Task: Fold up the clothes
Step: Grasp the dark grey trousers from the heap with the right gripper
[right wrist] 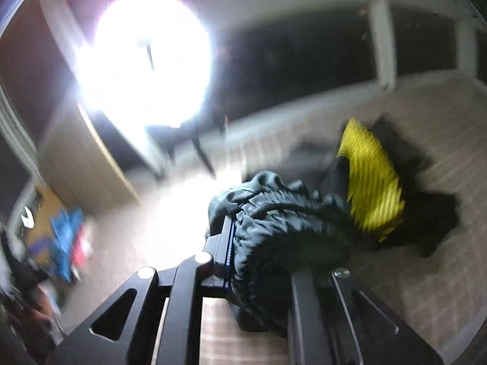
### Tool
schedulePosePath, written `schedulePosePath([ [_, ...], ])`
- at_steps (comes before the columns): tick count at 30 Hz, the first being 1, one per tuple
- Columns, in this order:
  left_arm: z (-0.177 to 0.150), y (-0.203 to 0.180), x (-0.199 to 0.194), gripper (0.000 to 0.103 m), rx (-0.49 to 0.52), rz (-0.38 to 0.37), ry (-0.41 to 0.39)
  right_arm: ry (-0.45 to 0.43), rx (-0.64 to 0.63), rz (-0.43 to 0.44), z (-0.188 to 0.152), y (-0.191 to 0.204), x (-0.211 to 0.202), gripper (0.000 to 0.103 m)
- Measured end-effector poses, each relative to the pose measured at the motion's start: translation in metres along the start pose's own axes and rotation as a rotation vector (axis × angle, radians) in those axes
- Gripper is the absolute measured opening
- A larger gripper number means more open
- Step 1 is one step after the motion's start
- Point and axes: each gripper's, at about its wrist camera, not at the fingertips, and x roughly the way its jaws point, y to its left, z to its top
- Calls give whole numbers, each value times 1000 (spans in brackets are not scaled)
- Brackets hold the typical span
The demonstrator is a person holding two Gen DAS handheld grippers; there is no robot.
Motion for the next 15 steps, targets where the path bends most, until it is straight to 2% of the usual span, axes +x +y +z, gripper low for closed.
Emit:
schedulePosePath([
  [2,-2,19,-6,101,-10,-12,-20,-132,10,10,17,22,-62,12],
  [6,-7,58,-23,101,-25,-23,-65,-284,-89,65,39,103,-137,11],
  [9,-12,90,-39,101,-17,-19,-102,-311,-183,150,51,190,-168,12],
  [11,-17,113,-51,101,-17,-6,-127,-297,-273,194,43,261,-172,11],
  [15,-39,166,-72,101,-27,33,-148,-209,-358,268,12,373,-144,11],
])
